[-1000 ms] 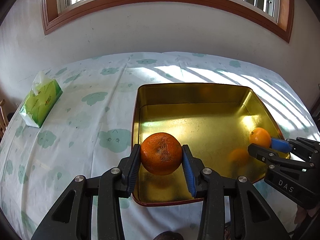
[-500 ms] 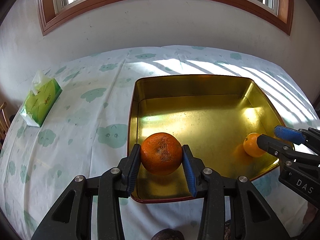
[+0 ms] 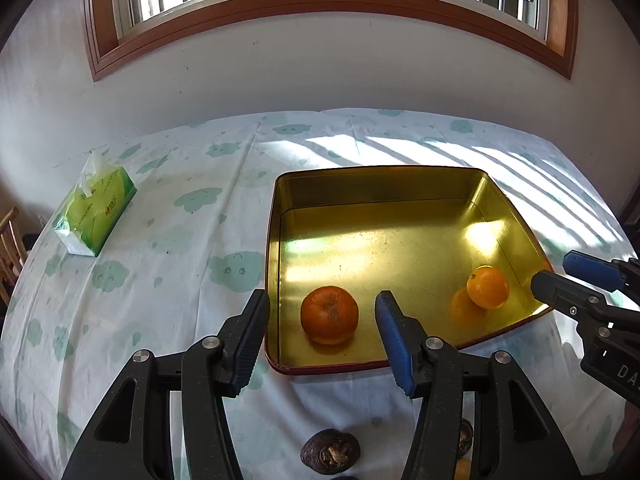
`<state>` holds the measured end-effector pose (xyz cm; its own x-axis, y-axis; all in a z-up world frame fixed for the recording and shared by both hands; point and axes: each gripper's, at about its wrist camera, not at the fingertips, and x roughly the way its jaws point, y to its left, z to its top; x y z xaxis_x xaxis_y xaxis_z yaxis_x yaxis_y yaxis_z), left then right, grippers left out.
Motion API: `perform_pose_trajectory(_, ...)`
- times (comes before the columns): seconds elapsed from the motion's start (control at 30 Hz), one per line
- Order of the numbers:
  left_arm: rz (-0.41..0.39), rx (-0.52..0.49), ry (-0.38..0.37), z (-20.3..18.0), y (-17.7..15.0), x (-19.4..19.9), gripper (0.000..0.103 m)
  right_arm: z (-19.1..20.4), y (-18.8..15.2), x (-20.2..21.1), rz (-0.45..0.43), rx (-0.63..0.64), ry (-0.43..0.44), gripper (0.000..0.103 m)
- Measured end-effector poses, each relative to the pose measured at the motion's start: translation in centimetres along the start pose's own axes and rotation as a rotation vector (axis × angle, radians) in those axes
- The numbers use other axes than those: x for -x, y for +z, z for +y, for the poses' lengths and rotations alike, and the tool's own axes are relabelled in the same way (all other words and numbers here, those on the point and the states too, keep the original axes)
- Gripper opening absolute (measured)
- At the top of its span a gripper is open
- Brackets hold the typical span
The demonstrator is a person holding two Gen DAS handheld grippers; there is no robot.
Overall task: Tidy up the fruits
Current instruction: 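Withdraw both open tools from the tin back toward the fruits, then grasp the red tomato with the right tool while the left tool grasps a dark brown fruit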
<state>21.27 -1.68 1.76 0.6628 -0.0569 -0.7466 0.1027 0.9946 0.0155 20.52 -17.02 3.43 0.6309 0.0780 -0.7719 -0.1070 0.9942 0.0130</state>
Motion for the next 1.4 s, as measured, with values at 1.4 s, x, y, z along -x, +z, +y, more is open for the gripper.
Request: perform_pose_trajectory(1.4,0.119,0.046,0.002,2.1,-15.7,6.9,0.056,2.2,-15.1,3.0,0.146,0.075,0.016,0.040)
